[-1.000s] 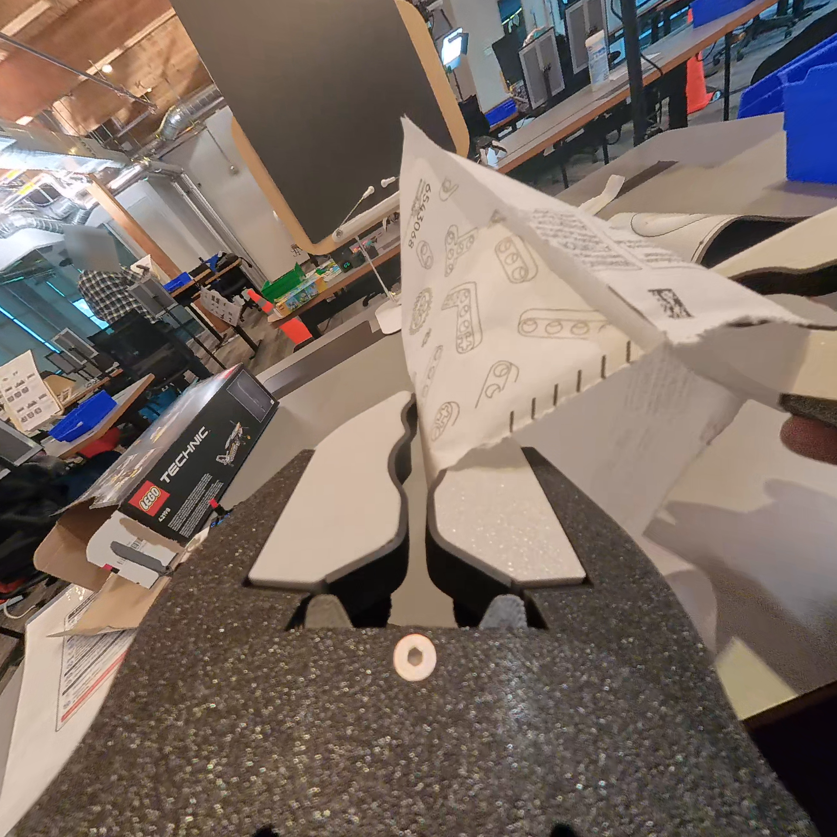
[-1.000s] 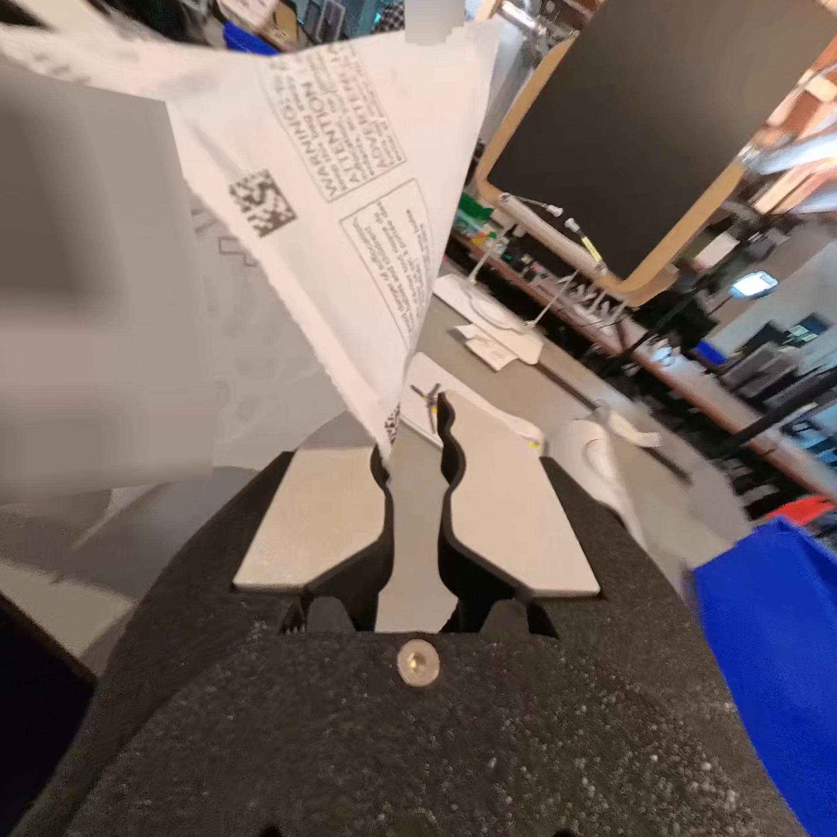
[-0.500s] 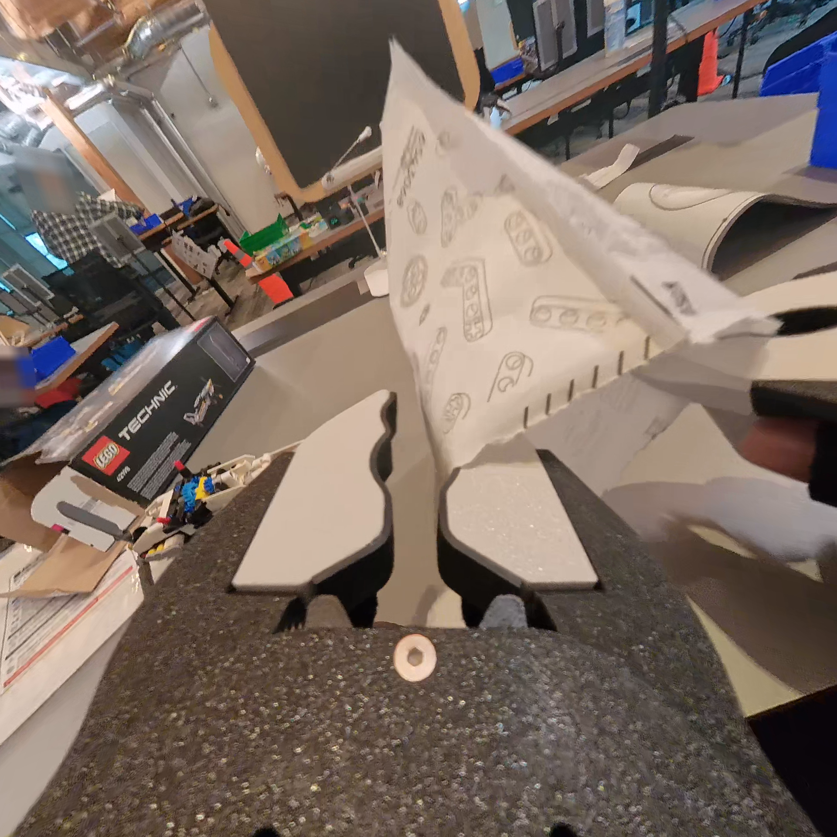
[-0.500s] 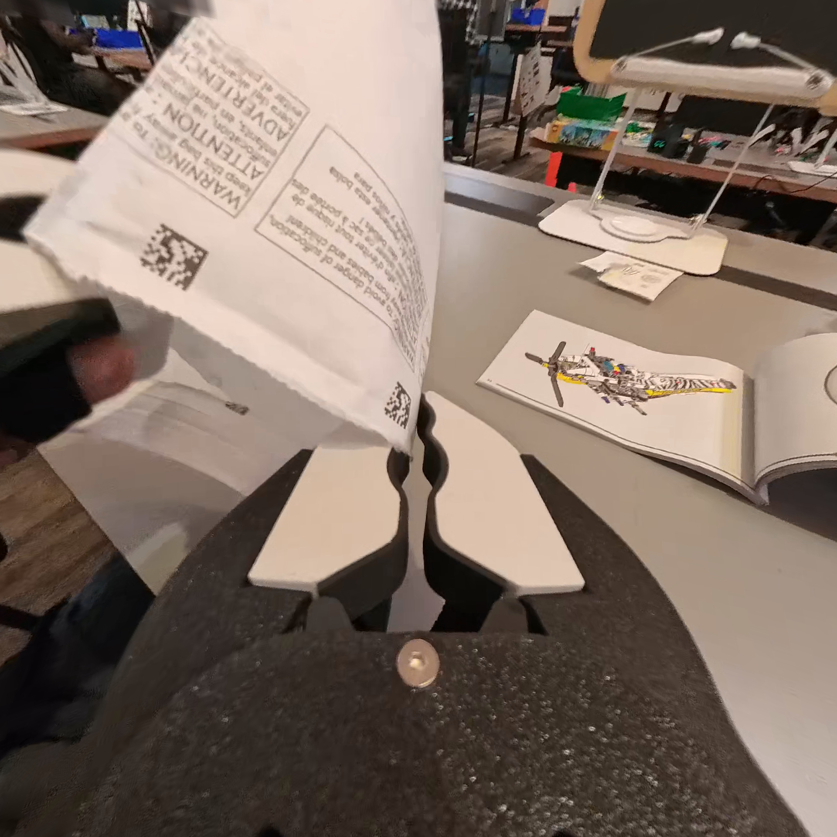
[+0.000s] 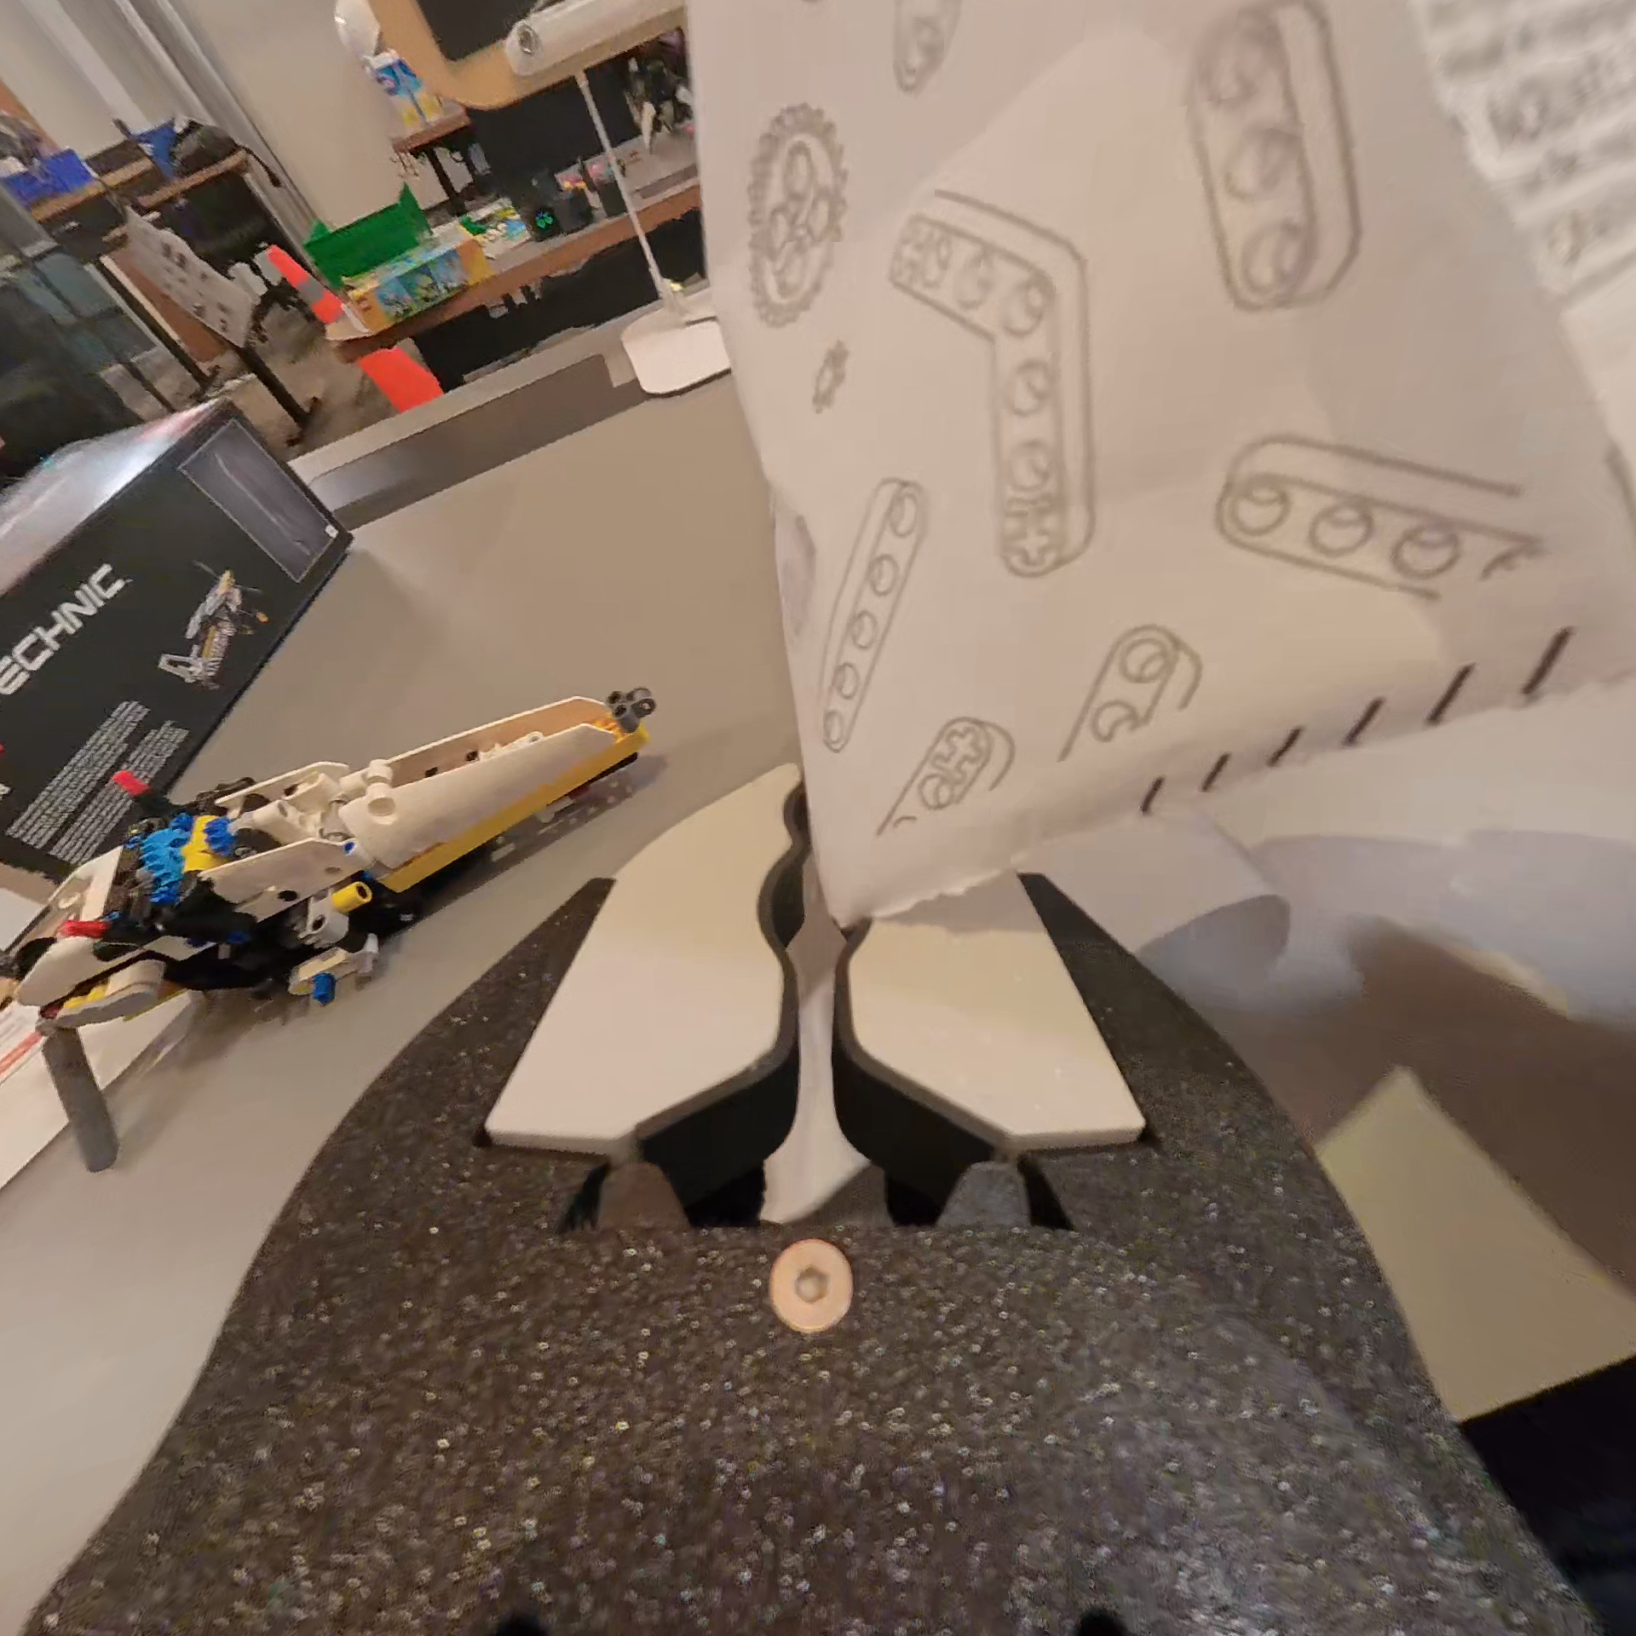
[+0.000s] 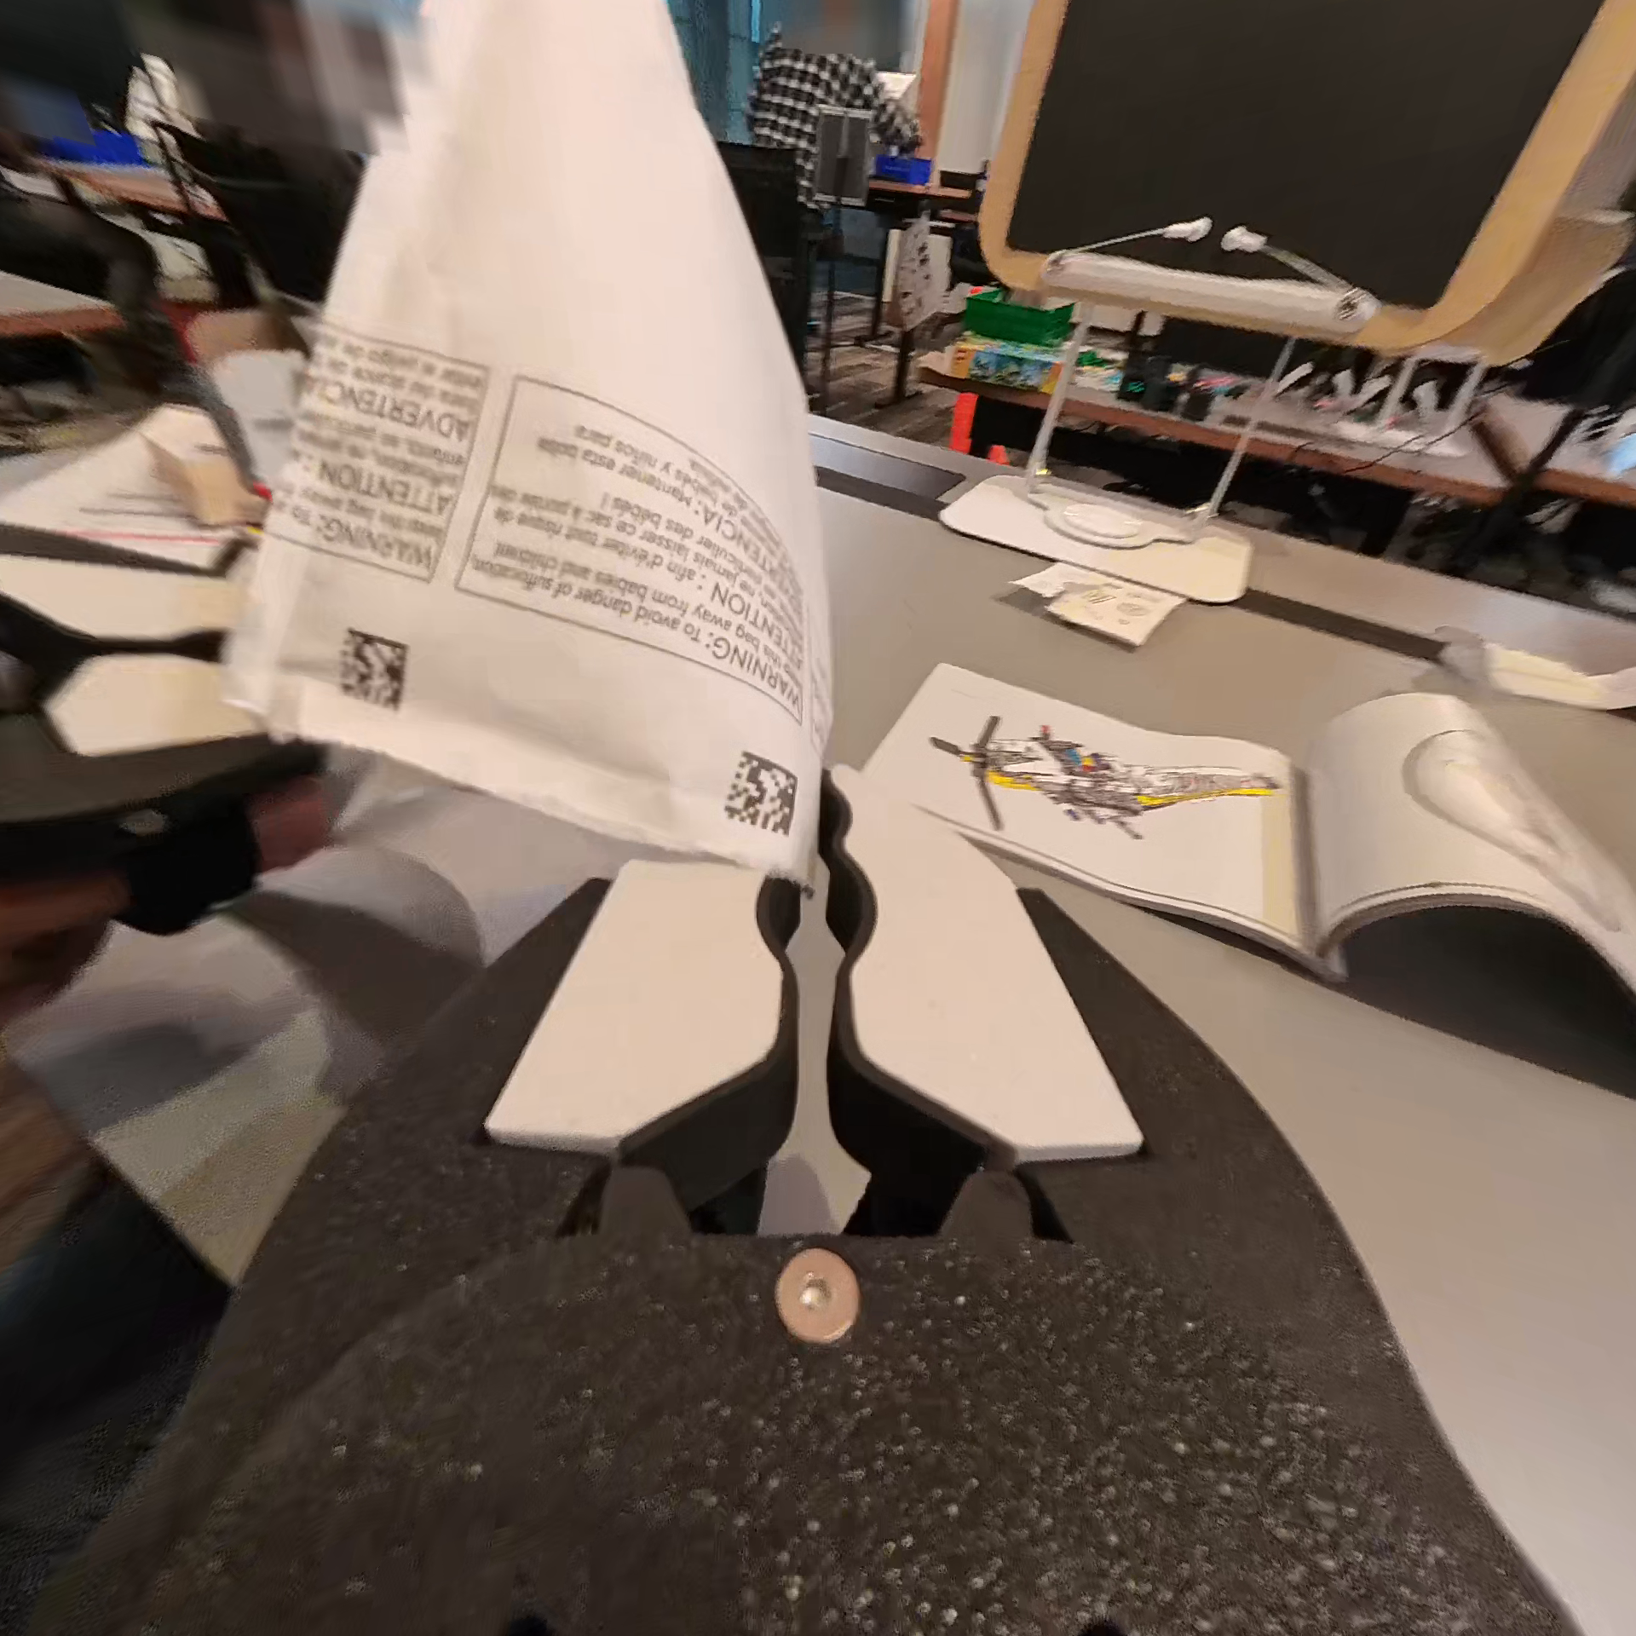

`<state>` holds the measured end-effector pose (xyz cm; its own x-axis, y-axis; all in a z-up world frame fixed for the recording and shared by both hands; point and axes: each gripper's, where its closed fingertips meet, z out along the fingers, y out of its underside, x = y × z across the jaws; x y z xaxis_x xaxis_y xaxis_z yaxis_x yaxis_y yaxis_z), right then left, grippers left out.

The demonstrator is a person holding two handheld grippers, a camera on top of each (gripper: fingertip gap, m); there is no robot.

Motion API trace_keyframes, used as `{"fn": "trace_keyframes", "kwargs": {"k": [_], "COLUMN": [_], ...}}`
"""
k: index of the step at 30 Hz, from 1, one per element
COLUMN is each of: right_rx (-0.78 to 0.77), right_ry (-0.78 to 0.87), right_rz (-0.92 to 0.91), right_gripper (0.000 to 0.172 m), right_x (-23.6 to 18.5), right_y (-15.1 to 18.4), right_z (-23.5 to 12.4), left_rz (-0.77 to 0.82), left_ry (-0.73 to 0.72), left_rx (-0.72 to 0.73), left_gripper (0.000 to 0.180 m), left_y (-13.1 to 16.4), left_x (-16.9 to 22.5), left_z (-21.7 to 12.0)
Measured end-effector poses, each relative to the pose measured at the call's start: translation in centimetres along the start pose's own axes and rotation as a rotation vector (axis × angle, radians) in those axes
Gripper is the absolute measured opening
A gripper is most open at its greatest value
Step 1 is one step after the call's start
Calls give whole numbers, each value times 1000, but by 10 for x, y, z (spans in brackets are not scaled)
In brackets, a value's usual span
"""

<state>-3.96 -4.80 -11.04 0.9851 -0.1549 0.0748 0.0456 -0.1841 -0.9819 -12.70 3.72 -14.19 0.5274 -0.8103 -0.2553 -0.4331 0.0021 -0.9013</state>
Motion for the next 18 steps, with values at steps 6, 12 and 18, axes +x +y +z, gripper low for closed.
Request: {"fn": "trace_keyframes", "kwargs": {"k": [6, 12, 18], "right_rx": [3, -79, -247], "right_ry": [136, 70, -45], "right_rz": [-171, -221, -290], "right_gripper": [0, 0, 0], "right_x": [16, 7, 10], "right_y": [-4, -3, -7], "right_z": [-5, -1, -1], "left_rz": [-40, 103, 339], "left_ry": [-6, 70, 112], "left_rx": [28, -4, 93], "left_gripper": [1, 10, 26], "left_y": [-5, -7, -23], "left_x": [-13, 14, 31], "left_z": [-5, -9, -32]}}
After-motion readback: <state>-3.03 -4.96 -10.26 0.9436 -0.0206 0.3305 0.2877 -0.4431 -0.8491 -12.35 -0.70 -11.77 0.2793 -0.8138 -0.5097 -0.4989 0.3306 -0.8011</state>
